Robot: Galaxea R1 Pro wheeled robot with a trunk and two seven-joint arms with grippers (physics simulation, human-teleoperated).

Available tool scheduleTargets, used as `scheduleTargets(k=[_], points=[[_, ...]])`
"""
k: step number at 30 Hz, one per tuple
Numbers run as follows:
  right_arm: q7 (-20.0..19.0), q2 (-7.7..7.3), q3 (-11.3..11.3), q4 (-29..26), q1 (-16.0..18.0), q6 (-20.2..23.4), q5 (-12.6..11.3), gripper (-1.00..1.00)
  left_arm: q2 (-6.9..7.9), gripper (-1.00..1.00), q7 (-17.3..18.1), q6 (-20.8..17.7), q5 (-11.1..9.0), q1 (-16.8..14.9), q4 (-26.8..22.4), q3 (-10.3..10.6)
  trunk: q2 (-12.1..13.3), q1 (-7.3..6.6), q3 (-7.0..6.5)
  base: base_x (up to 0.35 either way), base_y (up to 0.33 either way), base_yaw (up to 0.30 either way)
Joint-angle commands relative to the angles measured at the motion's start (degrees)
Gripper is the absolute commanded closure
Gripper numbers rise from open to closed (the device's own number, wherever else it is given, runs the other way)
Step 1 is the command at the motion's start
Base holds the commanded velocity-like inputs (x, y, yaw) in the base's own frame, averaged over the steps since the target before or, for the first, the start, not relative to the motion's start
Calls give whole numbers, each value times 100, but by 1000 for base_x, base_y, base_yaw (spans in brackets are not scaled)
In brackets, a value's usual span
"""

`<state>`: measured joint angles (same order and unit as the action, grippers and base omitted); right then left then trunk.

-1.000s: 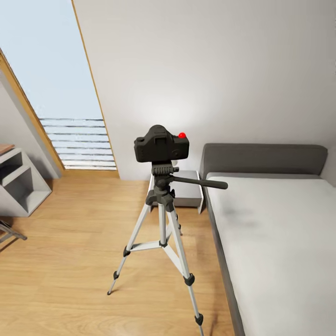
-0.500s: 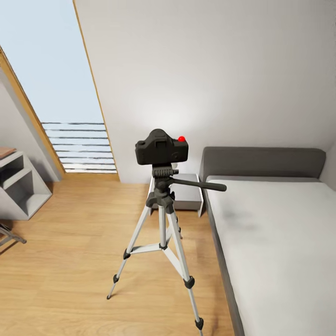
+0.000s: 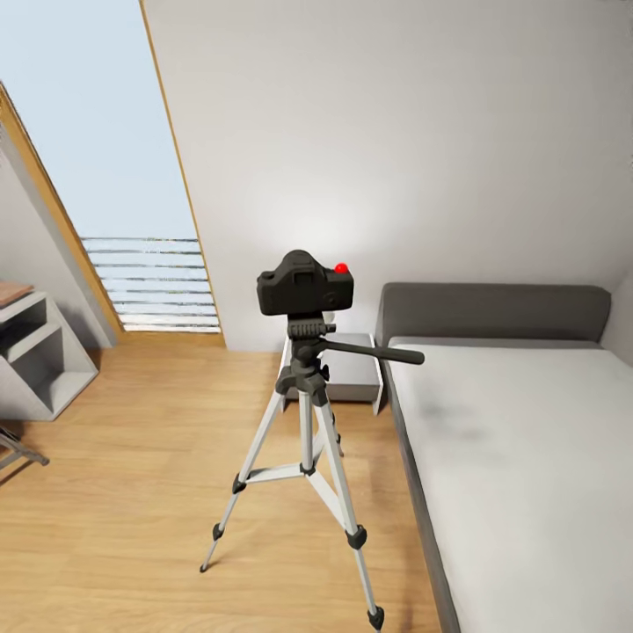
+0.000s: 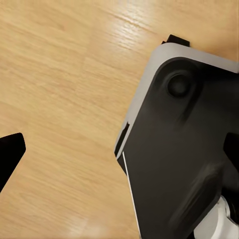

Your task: Attach the digital camera to the camera tripod in the bedroom.

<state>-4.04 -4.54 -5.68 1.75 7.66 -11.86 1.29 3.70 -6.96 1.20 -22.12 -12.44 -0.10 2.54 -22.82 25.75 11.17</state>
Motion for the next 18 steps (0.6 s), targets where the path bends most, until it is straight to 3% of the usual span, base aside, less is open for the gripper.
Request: scheduleTargets(k=[1, 18], points=[[-28, -3, -47, 19, 8, -36, 12, -100, -1, -100, -11, 12, -38, -4, 1, 28, -10, 3, 1, 0, 0, 0], [-15, -3, -47, 19, 8, -36, 14, -100, -1, -100, -7, 12, -38, -4, 1, 28, -10, 3, -154, 0, 0, 0]])
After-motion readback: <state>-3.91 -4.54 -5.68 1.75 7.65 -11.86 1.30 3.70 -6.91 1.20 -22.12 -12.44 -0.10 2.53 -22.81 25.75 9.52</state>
